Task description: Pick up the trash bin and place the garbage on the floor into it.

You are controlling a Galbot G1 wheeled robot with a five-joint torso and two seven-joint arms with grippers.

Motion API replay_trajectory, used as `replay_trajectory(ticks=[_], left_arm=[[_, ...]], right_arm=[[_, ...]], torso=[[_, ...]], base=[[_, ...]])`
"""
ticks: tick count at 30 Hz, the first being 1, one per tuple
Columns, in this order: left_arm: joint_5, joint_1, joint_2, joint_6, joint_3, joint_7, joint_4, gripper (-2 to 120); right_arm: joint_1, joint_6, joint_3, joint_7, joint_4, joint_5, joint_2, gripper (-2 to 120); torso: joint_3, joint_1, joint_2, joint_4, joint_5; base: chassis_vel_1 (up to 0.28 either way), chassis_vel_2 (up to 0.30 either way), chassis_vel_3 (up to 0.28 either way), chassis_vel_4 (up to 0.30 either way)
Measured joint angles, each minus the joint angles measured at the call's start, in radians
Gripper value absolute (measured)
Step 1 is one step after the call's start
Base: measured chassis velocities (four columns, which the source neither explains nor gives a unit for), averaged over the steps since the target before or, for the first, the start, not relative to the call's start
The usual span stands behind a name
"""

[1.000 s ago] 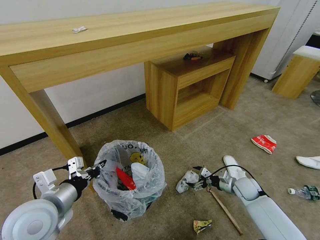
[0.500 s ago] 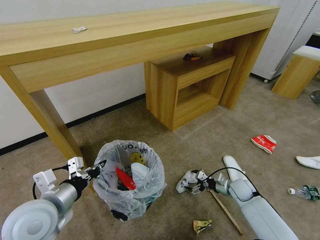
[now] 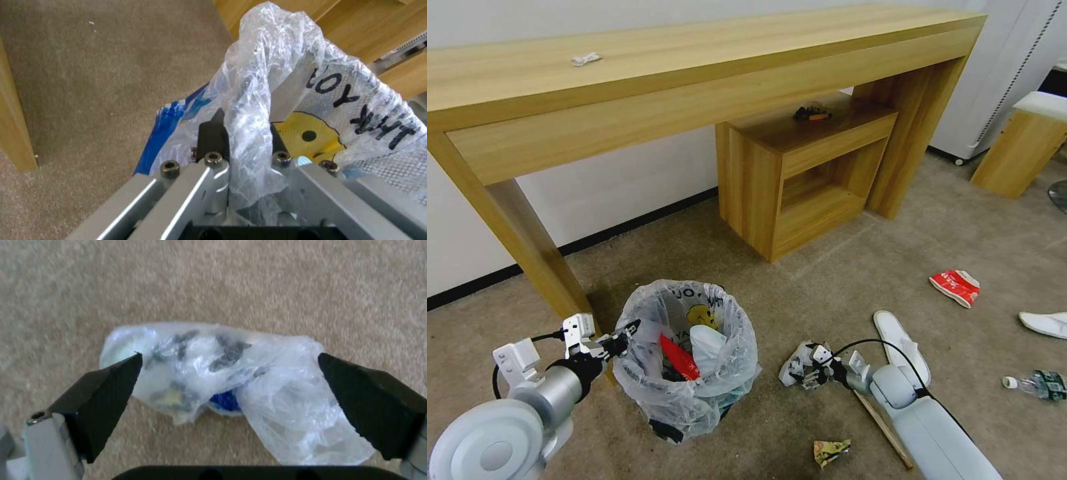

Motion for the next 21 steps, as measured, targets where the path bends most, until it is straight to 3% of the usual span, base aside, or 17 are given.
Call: replay_trajectory(ticks=[21], left_arm=[[0.0,0.002,0.003,0.0,-0.001,0.002,0.0,3]], right_arm=[[0.003,-0.005,0.04,0.016,-0.04,-0.115,-0.018,100]], torso=[[0.0,0.0,0.0,0.0,0.0]], base=[[0.0,0.0,0.0,0.0]])
